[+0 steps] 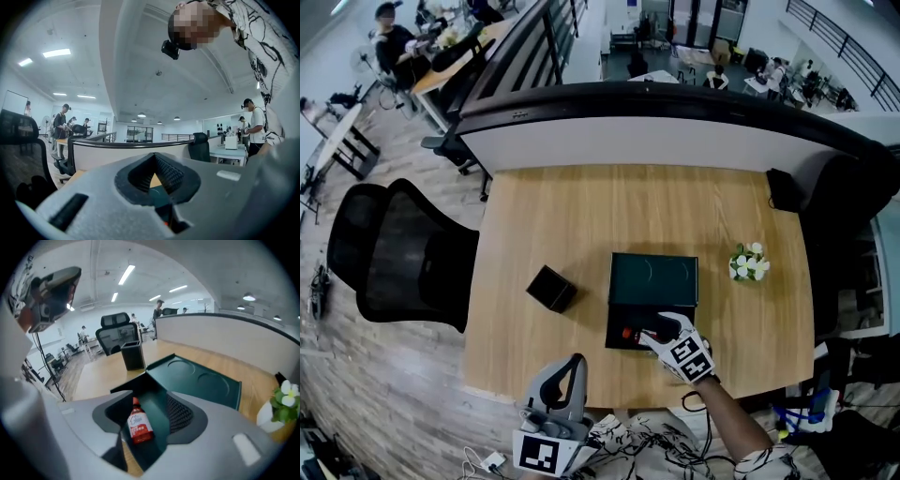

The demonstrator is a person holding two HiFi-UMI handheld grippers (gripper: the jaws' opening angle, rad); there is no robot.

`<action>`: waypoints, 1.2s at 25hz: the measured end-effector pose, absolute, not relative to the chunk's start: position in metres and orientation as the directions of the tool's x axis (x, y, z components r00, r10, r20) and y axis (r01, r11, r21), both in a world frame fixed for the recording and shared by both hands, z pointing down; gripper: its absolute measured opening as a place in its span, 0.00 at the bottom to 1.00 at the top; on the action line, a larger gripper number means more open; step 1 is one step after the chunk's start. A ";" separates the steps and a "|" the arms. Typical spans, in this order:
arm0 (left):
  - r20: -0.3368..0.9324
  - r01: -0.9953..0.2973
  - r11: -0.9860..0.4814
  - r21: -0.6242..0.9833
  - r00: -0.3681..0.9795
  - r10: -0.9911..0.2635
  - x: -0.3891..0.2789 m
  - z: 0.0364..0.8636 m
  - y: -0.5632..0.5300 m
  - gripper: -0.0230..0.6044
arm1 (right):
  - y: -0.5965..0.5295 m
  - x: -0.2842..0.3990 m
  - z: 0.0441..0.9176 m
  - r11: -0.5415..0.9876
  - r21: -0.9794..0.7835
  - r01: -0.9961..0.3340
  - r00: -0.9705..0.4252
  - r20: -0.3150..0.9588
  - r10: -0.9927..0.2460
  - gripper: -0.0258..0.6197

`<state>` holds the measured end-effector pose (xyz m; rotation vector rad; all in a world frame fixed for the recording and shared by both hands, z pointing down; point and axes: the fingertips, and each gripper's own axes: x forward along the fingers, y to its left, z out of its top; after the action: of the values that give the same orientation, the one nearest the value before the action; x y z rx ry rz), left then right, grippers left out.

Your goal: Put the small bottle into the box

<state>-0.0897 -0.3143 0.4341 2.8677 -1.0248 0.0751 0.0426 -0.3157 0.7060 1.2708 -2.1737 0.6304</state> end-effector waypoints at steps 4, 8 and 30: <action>0.060 -0.620 -0.782 0.064 0.785 -0.617 -0.088 0.426 -0.317 0.04 | -0.316 0.055 0.630 0.371 -0.124 -0.920 -0.382 0.490 -0.784 0.24; 0.036 -0.604 -0.795 0.053 0.797 -0.603 -0.086 0.416 -0.319 0.04 | -0.308 0.071 0.555 0.292 -0.124 -0.948 -0.317 0.318 -0.893 0.06; -0.118 -0.655 -0.751 -0.081 0.755 -0.645 -0.127 0.340 -0.354 0.04 | -0.184 0.177 0.326 -0.093 -0.035 -0.995 0.098 -0.192 -0.976 0.05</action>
<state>-0.1267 -0.3535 0.3403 3.0521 -1.1355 -0.1345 0.1768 -0.1837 0.3264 2.4370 -2.2123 -0.1979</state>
